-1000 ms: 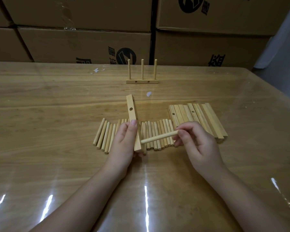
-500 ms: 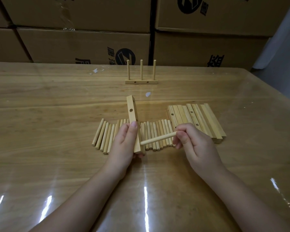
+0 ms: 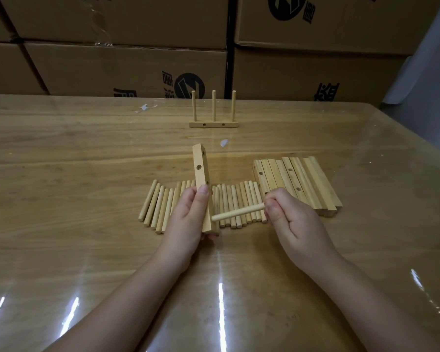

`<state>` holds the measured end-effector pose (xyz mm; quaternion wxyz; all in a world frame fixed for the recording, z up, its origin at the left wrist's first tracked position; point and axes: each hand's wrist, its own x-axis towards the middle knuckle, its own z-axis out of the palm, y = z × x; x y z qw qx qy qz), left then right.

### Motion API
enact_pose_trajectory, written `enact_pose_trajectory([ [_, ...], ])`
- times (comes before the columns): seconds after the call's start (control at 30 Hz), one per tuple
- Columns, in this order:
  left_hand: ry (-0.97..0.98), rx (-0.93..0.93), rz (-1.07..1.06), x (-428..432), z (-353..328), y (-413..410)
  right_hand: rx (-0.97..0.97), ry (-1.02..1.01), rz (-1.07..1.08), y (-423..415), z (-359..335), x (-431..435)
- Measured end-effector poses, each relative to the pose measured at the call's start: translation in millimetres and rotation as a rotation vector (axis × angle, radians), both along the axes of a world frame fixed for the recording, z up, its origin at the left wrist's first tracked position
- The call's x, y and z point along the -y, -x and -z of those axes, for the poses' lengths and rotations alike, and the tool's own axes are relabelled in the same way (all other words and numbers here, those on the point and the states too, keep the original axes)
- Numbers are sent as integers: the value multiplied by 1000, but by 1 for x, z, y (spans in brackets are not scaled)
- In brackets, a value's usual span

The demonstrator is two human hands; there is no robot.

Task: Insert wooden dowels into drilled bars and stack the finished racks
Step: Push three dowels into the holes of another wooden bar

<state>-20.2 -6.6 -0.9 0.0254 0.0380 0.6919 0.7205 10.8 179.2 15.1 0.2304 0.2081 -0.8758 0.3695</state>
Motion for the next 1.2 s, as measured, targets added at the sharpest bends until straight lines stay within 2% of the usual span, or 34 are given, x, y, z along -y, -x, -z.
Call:
enact_pose_trajectory([
  [0.5, 46, -19, 16, -1, 2, 0, 44, 42, -16, 0, 1, -1],
  [0.57, 67, -31, 21, -1, 2, -1, 65, 94, -25, 0, 3, 0],
  [0.67, 110, -39, 30, -1, 0, -3, 113, 280, -68, -3, 5, 5],
  [0.77, 79, -13, 44, -1, -1, -4, 94, 415, -44, -3, 5, 3],
  [0.83, 29, 10, 47, 0, -1, -3, 73, 307, 71, 2, 5, -3],
  [0.93, -35, 29, 35, 1, -1, -1, 133, -38, 236, 8, 9, -12],
  [1.03, -78, 33, 4, 0, -1, -1, 211, -303, 188, 9, 13, -15],
  [1.2, -70, 19, 8, -1, 0, -1, 274, -551, 153, 12, 16, -18],
])
